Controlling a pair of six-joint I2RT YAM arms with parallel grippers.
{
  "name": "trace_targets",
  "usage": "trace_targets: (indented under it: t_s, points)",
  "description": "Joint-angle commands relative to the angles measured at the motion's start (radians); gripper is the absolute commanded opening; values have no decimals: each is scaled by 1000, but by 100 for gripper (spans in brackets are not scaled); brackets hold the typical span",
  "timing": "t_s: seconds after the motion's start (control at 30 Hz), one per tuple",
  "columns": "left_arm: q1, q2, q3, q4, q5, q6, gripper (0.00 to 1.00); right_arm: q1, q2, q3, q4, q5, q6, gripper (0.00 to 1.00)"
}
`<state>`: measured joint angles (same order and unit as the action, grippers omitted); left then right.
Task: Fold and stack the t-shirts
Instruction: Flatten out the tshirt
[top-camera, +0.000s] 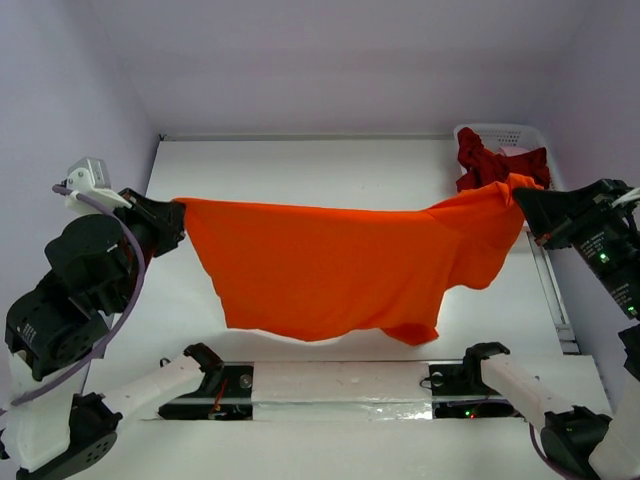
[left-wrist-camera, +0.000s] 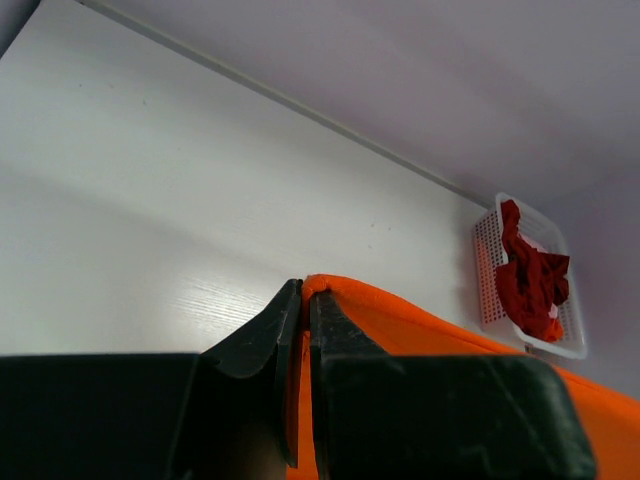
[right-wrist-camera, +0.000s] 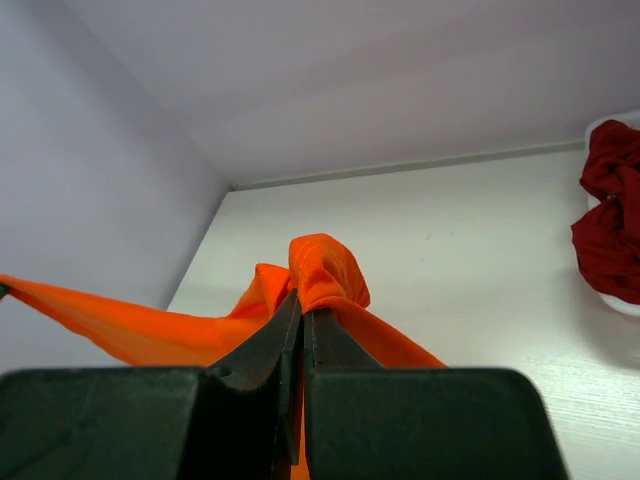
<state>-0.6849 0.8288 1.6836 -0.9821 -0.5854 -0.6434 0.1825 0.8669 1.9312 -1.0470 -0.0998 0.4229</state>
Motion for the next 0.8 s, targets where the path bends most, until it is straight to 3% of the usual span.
trace_targets:
  t_s: [0.0, 0.2, 0.4, 0.53, 0.77]
  points:
    - [7, 42, 68, 2, -4, 11, 0, -6, 50, 54, 27, -34, 11, 0]
    - [7, 188, 91, 52, -117, 43, 0, -6, 170, 28, 129, -23, 4, 0]
    - [51, 305, 16, 233, -169, 86, 0, -6, 383, 18, 248, 11, -9, 0]
    - [185, 418, -10, 413, -88, 122, 0, -6, 569, 145, 271, -11, -7, 0]
    - [416, 665, 128, 523, -36, 152, 0, -6, 906, 480, 202, -34, -12, 0]
